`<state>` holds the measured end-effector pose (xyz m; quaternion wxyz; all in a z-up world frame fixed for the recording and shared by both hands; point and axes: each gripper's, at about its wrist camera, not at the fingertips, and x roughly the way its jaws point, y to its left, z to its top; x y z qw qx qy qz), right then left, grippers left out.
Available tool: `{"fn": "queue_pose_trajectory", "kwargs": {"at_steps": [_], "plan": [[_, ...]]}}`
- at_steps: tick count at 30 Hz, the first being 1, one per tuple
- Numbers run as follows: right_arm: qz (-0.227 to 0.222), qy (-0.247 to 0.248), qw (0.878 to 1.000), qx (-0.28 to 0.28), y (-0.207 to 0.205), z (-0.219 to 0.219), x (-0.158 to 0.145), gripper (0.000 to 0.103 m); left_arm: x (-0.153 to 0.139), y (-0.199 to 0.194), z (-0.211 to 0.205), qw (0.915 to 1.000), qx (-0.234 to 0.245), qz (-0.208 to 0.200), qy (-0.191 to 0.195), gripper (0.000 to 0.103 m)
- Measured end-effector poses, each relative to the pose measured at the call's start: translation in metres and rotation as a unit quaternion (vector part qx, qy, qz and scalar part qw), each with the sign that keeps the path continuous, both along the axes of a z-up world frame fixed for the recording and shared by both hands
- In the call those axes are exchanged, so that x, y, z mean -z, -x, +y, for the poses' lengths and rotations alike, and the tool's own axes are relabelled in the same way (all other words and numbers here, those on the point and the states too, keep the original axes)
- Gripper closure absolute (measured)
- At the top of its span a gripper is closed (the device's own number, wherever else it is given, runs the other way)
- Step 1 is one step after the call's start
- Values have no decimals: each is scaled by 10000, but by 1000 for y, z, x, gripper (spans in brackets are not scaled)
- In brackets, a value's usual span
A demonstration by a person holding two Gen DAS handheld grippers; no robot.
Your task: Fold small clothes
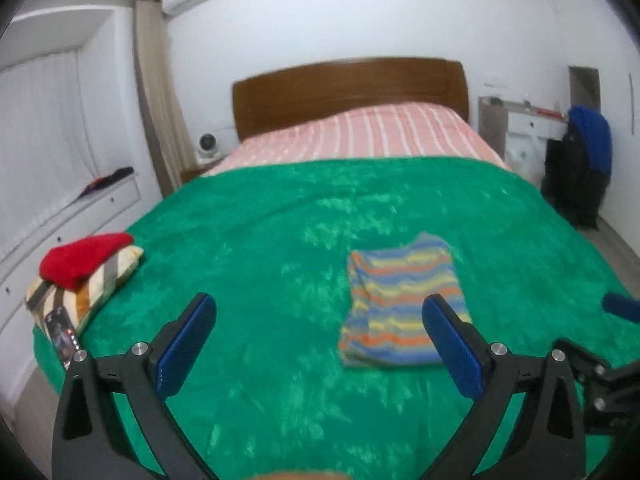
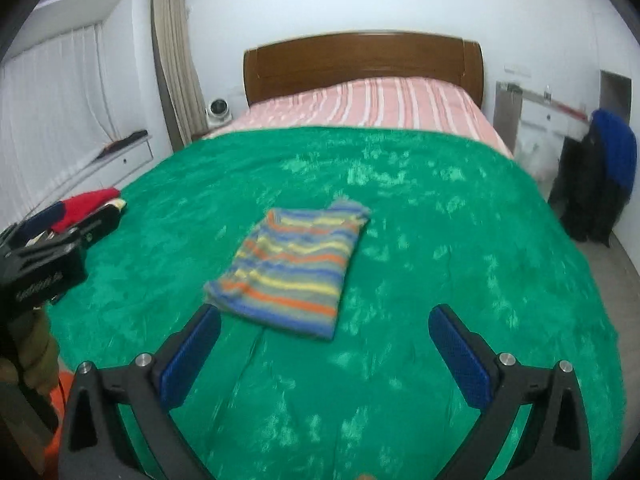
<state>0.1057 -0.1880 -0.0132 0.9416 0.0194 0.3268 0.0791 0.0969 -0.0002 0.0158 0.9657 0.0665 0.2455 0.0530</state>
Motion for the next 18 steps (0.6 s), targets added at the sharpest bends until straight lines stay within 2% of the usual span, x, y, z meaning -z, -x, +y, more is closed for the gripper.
{"fn": "queue_pose_trajectory", "kwargs": {"at_steps": [6,9,18], "plan": [[136,144,9998,-12,20,15,-11,1,13,12,-1,9970,232,642,363,0],[86,206,9997,-54,29,23,-12,0,17,19,-4,9957,247,849,262,0],[327,288,9990,-18,41,32,-9,1,19,37,-6,9964,29,848,-54,0]]}}
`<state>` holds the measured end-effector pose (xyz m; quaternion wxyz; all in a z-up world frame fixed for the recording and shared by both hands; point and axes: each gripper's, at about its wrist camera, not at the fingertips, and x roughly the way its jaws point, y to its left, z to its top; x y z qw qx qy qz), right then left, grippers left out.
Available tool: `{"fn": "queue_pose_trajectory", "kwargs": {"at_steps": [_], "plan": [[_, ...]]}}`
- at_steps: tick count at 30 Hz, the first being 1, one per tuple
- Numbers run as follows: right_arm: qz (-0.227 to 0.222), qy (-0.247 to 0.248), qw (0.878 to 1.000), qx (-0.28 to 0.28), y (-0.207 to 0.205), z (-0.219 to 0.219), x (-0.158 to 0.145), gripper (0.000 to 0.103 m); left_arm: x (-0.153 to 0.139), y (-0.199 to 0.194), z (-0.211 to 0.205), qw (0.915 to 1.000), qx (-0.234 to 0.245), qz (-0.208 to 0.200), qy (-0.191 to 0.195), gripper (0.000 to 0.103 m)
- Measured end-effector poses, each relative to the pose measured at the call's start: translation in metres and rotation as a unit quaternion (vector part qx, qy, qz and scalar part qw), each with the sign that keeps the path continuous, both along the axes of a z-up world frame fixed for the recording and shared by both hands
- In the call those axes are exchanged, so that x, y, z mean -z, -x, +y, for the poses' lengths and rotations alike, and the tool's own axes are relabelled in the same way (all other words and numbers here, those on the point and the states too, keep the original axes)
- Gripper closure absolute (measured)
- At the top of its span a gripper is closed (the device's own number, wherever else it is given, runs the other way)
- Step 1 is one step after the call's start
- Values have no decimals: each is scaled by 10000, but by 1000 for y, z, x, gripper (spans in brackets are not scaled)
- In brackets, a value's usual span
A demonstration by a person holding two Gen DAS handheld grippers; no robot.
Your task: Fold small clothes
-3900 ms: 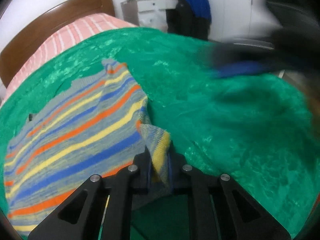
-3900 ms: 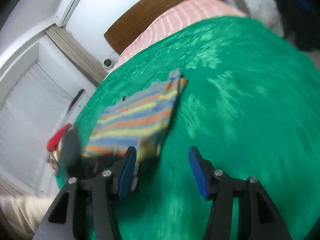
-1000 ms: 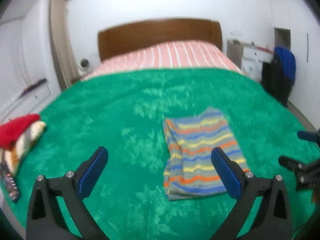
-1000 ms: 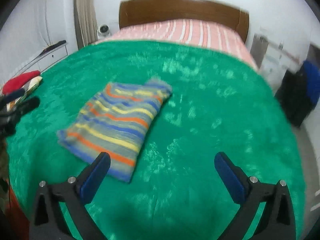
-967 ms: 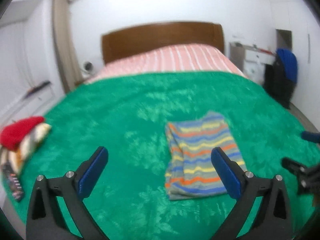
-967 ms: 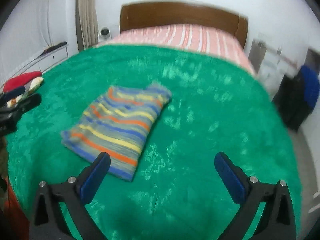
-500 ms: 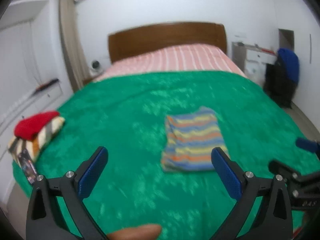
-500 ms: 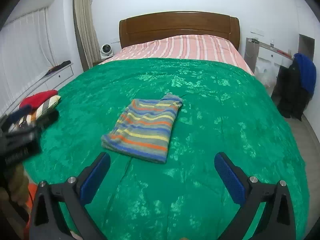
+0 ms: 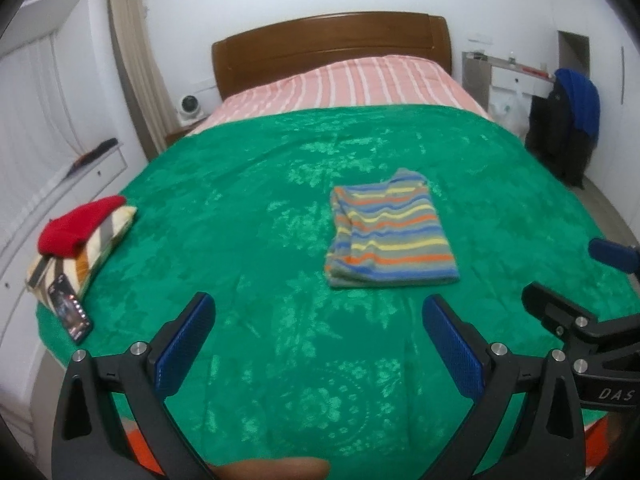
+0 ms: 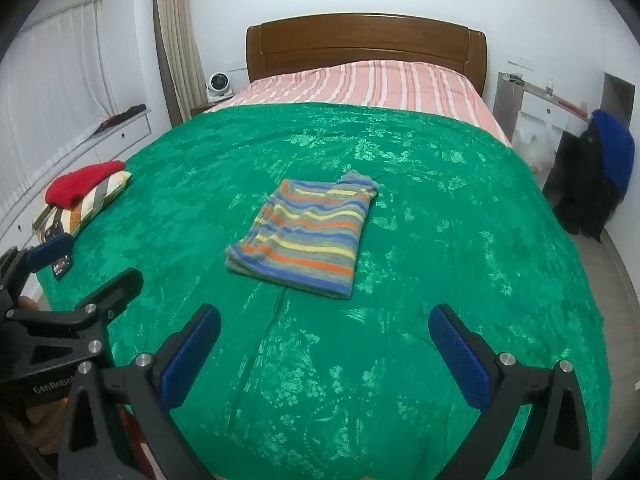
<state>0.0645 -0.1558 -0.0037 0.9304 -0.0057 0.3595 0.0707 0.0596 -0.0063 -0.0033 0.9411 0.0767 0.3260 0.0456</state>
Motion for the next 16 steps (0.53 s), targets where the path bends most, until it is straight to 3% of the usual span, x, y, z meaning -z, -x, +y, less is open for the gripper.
{"fn": "queue_pose_trajectory", "kwargs": {"at_steps": [12,16], "plan": [[69,296,9994,190,10,2,-3,1,6,0,15,9993,-191,187,277,0],[77,312,9994,139,10,5,-2,1,5,3,10,9997,-125,97,186,0]]}}
